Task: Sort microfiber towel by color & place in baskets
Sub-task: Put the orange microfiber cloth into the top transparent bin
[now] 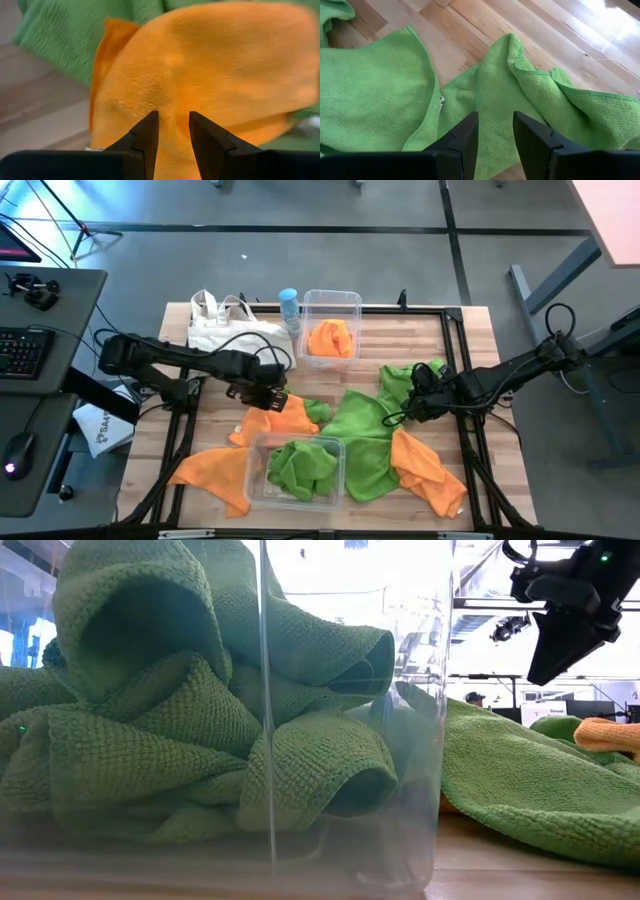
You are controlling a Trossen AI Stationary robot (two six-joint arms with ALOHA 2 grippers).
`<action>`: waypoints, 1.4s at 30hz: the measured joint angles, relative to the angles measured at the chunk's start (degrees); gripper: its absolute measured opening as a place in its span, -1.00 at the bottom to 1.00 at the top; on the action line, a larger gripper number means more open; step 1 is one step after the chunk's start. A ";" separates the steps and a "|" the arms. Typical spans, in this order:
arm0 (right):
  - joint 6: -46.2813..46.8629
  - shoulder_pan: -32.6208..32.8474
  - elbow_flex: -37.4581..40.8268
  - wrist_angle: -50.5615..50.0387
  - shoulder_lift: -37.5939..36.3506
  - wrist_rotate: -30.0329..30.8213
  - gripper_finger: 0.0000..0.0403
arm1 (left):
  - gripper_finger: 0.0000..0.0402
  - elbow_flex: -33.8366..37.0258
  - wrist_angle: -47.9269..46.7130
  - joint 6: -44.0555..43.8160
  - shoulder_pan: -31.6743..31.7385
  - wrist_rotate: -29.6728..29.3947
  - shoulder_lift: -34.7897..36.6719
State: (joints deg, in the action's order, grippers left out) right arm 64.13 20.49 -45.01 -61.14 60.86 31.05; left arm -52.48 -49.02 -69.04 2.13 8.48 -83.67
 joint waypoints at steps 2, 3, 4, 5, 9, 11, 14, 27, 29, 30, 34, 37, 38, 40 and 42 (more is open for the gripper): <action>0.29 0.00 0.00 0.25 0.00 -0.01 -0.42 | -0.52 -0.01 -1.67 -0.75 0.00 0.23 -1.47; 0.28 0.00 0.00 0.51 0.00 -0.01 -0.42 | -0.52 -0.01 -2.11 -0.83 0.00 0.28 -2.02; 0.15 0.00 0.00 0.88 0.00 -0.02 -0.42 | -0.52 -0.01 -2.27 -0.80 0.00 0.29 -2.53; 0.03 0.00 0.00 1.19 0.00 0.00 -0.42 | -0.52 -0.01 -2.28 -0.78 0.00 0.34 -2.92; -0.12 0.00 -0.02 1.42 0.02 0.00 -0.42 | -0.61 -0.01 -2.14 -0.83 0.00 0.61 -3.00; -0.12 0.00 -0.02 1.42 0.02 0.00 -0.42 | -0.75 -0.01 -2.45 -0.83 0.00 0.23 -2.55; -0.12 0.00 -0.02 1.42 0.04 0.02 -0.42 | -0.96 -0.01 -3.13 -0.99 0.00 -0.84 -1.23; -1.46 0.00 -0.02 1.66 0.04 1.64 -0.42 | -1.00 -2.93 -4.32 -0.79 -0.21 -9.96 15.85; -1.44 0.00 -0.02 1.95 0.04 2.25 -0.42 | -1.00 -4.86 -4.46 0.05 -0.70 -13.57 18.90; -1.43 0.00 -0.02 2.13 0.04 2.61 -0.42 | -1.00 -6.13 -4.38 1.03 -0.99 -15.42 20.23; -1.22 0.00 -0.02 2.57 0.04 3.53 -0.42 | -1.00 -12.13 -3.45 7.51 -2.08 -22.15 24.34; -1.22 0.00 -0.02 2.64 0.18 4.47 -0.42 | -1.00 -17.26 -2.95 13.51 -2.40 -26.50 25.47; -1.20 0.00 -0.02 2.66 0.22 4.57 -0.42 | -1.00 -18.98 -2.23 15.65 -2.39 -27.61 25.52; -1.20 0.00 -0.02 2.89 0.22 4.84 -0.42 | -1.00 -21.95 0.49 20.55 -2.30 -29.13 25.52; -1.20 0.00 -0.02 3.34 0.22 5.35 -0.42 | -1.00 -24.35 4.16 26.14 -1.68 -29.53 25.23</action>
State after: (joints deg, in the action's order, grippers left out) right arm 62.94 20.49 -45.04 -57.80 61.08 36.39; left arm -76.83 -44.86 -42.90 0.45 -21.05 -58.45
